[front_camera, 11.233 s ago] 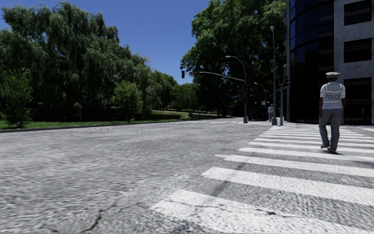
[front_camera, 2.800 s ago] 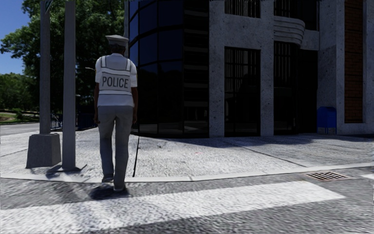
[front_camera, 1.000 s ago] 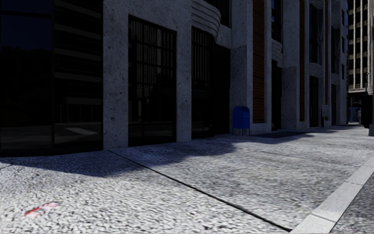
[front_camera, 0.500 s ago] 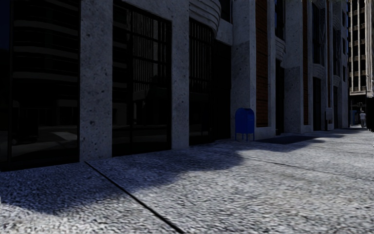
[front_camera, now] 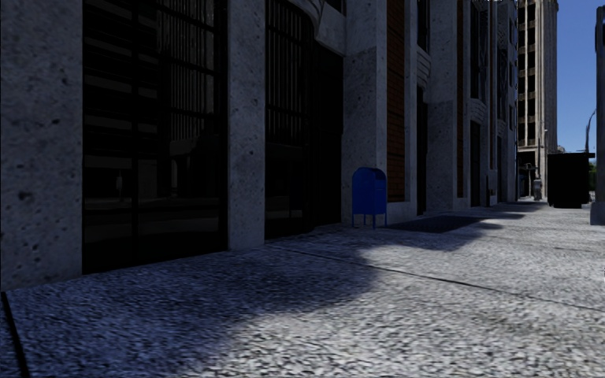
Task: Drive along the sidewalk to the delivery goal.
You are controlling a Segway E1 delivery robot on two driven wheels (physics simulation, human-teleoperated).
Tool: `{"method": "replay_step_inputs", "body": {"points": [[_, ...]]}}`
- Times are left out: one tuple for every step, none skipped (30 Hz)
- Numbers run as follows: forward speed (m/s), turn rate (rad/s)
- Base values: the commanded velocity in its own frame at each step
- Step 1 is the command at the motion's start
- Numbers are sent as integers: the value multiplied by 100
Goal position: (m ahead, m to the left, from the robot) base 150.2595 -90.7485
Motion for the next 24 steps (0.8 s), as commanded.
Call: {"method": "replay_step_inputs", "body": {"points": [[200, -46], [200, -46], [200, -46], [200, -47], [200, -47], [200, -47], [200, -47], [200, -47], [200, -47], [200, -47], [200, -47], [200, -47], [200, -47], [200, -47], [200, -47], [200, -47], [200, -47], [200, -47], [200, -47], [200, -47], [200, -47], [200, -47], [200, -47], [200, -47]]}}
